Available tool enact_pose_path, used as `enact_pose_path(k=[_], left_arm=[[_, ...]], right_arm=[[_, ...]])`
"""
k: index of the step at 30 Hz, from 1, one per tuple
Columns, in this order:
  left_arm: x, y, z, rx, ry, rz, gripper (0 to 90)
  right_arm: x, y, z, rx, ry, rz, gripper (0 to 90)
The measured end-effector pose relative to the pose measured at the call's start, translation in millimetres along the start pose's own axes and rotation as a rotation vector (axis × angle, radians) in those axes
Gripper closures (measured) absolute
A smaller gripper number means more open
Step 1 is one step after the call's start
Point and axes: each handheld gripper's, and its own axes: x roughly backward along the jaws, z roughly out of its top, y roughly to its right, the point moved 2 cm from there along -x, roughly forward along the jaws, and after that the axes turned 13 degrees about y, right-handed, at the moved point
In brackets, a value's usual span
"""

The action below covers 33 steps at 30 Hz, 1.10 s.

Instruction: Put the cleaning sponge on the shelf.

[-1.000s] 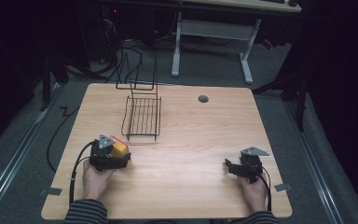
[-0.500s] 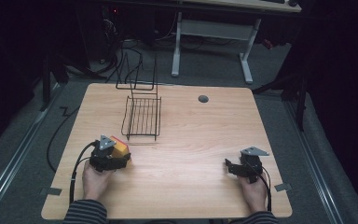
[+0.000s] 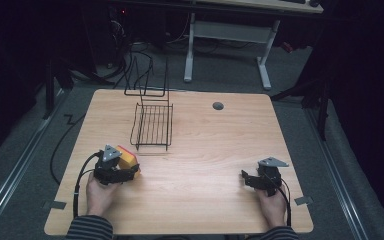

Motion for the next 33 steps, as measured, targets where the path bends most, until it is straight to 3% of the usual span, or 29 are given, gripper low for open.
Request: enact_pose_path(k=[16, 33], left_arm=[[14.8, 10.0, 19.0, -0.042, 0.02, -0.026, 23.3], [15.3, 16.9, 40.7, -0.049, 0.04, -0.063, 23.3]], right_arm=[[0.0, 0.0, 0.0, 0.0, 0.0, 0.0, 23.8], [0.0, 0.0, 0.0, 0.0, 0.0, 0.0, 23.8]])
